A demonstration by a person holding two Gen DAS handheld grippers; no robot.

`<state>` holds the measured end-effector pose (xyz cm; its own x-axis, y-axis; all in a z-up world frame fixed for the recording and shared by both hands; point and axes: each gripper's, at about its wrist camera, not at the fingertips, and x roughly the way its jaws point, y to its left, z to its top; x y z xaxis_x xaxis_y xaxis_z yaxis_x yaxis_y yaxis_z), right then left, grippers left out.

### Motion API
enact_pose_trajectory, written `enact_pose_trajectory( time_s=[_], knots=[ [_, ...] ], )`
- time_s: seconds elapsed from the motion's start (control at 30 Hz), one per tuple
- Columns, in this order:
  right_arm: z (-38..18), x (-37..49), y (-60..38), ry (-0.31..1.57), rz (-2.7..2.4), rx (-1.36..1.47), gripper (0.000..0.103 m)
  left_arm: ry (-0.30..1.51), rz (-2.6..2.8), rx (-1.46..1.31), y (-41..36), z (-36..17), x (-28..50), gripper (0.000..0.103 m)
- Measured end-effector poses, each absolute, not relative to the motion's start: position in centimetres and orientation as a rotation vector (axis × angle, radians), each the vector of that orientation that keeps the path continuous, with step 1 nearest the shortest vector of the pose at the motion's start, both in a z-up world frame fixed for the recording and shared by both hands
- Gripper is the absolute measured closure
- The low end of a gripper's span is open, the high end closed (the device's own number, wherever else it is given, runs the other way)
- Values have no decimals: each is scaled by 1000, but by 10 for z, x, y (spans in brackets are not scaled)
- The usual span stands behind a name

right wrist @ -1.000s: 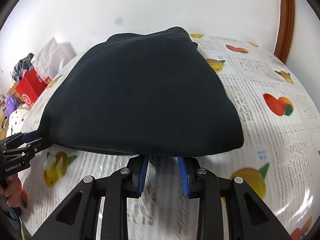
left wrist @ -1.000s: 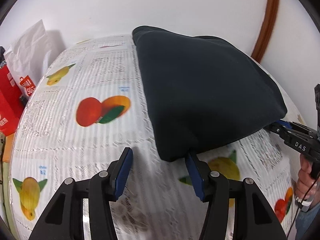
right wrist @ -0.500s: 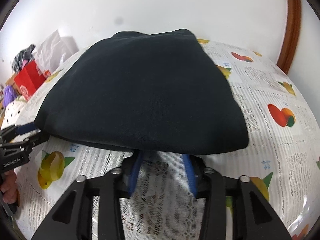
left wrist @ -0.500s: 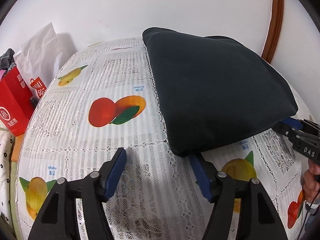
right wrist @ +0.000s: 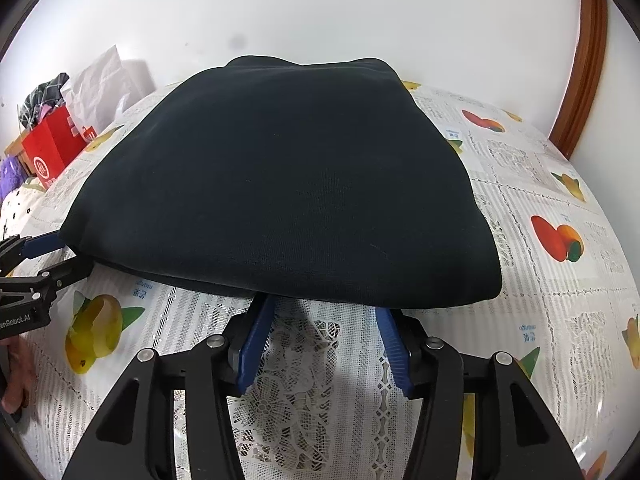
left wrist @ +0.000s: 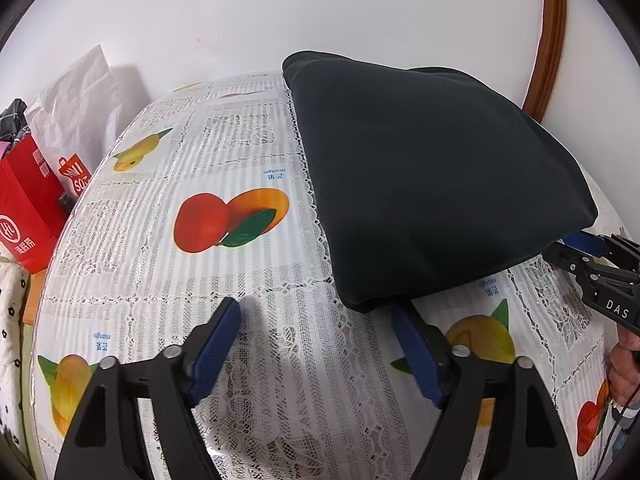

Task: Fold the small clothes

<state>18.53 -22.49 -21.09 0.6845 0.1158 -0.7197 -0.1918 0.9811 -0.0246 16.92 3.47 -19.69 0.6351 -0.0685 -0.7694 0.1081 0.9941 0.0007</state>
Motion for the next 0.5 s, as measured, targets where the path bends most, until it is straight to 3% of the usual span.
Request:
enact_pose_trajectory(
  time_s=[0.07, 0.5],
  knots=[
    [-211, 185, -225, 799, 172, -101, 51, 880, -104, 54, 33, -197, 169, 20],
    [-211, 185, -224, 799, 175, -95, 50, 881, -109, 50, 34, -198, 169, 18]
  ],
)
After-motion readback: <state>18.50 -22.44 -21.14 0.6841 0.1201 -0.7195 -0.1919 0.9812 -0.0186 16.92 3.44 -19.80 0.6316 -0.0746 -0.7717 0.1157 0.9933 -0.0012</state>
